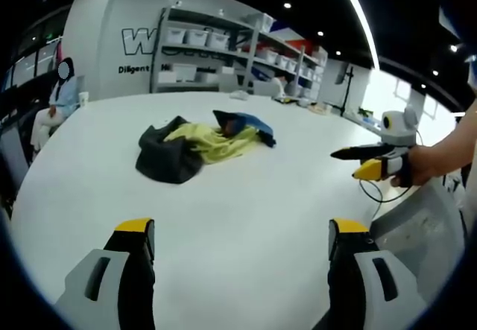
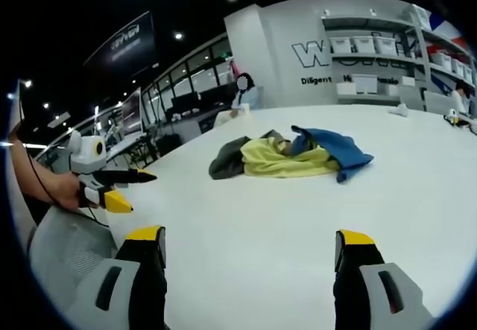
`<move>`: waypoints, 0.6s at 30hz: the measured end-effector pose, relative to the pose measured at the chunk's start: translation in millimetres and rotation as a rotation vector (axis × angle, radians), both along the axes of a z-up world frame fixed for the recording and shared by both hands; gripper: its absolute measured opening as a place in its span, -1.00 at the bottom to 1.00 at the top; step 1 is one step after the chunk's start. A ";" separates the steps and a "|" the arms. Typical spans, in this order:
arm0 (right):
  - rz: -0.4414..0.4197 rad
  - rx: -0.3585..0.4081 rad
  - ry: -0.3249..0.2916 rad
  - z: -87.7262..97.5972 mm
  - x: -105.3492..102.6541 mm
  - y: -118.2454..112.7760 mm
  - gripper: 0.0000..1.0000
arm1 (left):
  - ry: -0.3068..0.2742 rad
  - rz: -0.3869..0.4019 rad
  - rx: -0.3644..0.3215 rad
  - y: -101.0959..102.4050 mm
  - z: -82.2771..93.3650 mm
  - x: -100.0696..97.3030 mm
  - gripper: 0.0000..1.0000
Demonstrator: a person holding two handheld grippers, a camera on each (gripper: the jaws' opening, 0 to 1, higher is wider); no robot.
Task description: Fold the garment on the visible template until the final outline fits inside the template.
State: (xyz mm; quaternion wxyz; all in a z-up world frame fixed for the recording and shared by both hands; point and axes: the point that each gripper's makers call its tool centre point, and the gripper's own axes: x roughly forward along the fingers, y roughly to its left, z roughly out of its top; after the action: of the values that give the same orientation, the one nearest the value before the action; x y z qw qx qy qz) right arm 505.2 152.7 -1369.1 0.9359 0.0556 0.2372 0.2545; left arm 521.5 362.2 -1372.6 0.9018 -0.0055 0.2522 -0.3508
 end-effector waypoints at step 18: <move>-0.010 0.005 0.000 0.2 1.4 -2.6 0.82 | 0.007 -0.009 0.002 -1.8 -1.6 -1.2 0.91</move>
State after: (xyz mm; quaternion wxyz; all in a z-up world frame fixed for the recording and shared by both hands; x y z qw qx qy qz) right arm 506.5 150.1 -1368.9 0.9371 0.0590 0.2362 0.2503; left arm 520.3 360.4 -1374.1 0.8993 -0.0048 0.2557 -0.3546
